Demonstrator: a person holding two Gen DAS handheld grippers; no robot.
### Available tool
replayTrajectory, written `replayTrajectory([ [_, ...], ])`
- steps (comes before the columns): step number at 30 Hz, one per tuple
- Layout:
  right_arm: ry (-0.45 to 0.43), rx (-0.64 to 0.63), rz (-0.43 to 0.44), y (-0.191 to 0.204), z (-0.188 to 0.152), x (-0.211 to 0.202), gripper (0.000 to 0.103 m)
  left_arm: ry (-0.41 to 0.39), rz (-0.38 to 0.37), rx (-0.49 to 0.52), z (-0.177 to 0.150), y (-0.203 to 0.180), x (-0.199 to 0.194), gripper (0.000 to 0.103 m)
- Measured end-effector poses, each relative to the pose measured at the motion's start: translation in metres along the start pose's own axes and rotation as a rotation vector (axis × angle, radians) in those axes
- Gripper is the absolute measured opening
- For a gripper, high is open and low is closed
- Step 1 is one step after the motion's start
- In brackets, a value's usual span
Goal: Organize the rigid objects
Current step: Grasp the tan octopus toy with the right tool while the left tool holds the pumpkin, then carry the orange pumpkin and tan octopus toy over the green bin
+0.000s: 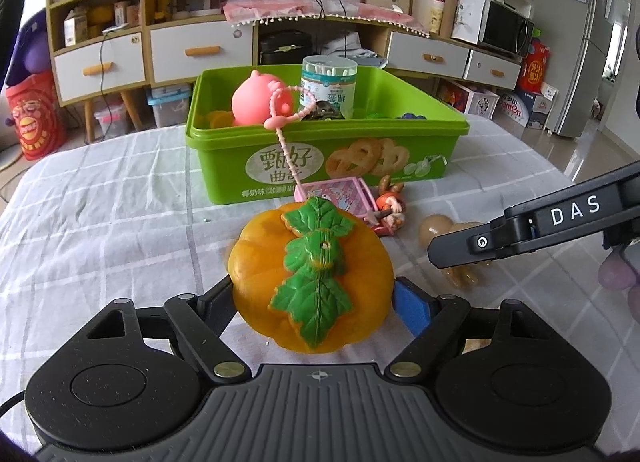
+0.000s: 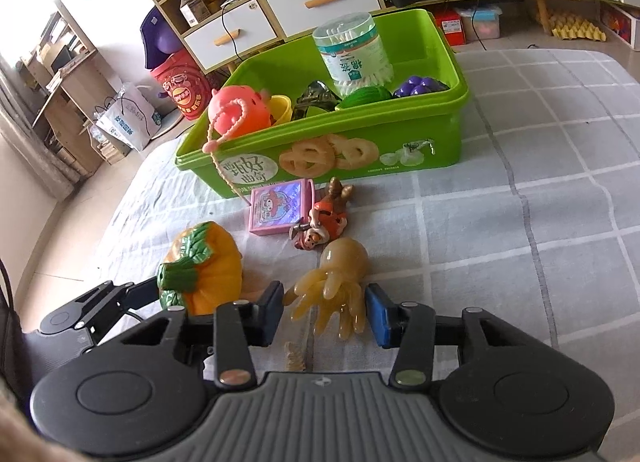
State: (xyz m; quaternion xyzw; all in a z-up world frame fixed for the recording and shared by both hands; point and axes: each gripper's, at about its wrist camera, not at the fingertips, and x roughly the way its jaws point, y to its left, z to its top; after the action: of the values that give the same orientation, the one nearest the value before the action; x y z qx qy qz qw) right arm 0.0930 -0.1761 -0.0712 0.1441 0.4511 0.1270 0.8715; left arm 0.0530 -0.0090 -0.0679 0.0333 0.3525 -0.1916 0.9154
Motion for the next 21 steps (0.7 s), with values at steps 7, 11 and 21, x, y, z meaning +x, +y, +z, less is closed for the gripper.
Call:
replayTrajectory([
  [7, -0.008, 0.027, 0.015, -0.001, 0.006, -0.009, 0.026, 0.001, -0.026, -0.049, 0.006, 0.002, -0.004, 0.083],
  [11, -0.007, 0.047, 0.019, -0.003, 0.009, -0.012, 0.026, -0.001, -0.039, -0.071, 0.01, 0.003, -0.007, 0.083],
  [21, -0.016, 0.105, 0.033, -0.009, 0.017, -0.02, 0.025, -0.014, -0.059, -0.095, 0.017, 0.001, -0.01, 0.083],
])
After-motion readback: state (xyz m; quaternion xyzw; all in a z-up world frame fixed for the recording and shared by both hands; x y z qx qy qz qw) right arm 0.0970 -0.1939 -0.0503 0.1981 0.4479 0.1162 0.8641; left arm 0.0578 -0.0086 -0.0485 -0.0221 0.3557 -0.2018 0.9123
